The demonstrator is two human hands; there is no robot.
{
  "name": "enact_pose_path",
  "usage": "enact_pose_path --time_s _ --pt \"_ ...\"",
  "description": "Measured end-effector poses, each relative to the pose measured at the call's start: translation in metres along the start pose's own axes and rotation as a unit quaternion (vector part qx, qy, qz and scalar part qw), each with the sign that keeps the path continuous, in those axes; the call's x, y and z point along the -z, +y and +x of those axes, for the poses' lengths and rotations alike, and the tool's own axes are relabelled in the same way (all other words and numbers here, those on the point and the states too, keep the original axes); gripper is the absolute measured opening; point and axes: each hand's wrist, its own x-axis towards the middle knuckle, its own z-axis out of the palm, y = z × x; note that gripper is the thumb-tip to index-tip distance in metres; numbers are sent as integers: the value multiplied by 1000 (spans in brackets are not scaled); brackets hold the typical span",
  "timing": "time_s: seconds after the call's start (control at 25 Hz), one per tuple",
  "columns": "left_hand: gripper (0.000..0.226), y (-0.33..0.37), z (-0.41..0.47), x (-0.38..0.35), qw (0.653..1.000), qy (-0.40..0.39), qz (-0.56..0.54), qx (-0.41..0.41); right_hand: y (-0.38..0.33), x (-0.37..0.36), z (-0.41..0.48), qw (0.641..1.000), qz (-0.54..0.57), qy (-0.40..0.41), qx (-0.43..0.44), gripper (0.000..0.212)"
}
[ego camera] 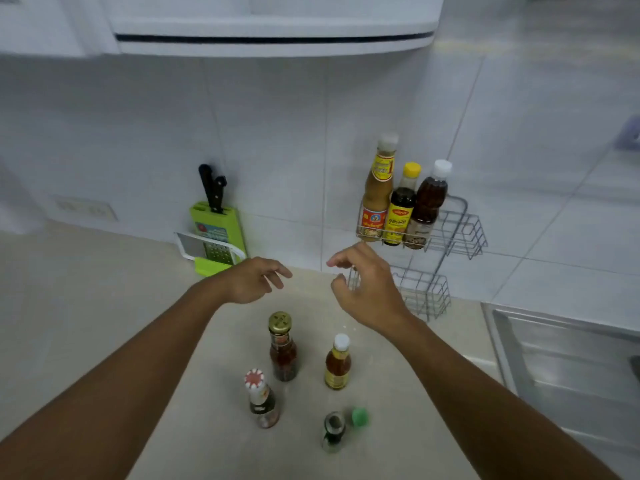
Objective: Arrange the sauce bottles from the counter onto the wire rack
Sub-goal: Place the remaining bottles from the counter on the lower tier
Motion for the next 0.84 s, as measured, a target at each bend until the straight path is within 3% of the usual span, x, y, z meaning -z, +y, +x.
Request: enact_pose_path --time_s 0.12,0.2,0.32,0.56,0.72,0.84 --pt "49 -54 -21 -27 998 -46 36 32 -21 -46 -15 970 -11 -237 -54 50" --pt "56 -84 -33 -49 995 -88 12 45 -26 -75 -19 944 -56 -317 -70 63" --pt "54 -118 -32 -79 993 -99 -63 29 -29 -103 -20 940 -121 -308 -82 57" --pt "43 -143 -15 -124 993 3 -114 -12 -22 -116 -16 942 -124 -299 -90 56" --pt "45 -123 -14 -106 991 -30 -113 -65 -15 -94 -6 943 -104 -284 -139 53" --pt "38 -93 -17 -67 989 -38 -87 -111 -22 -52 7 951 -77 -275 -122 52"
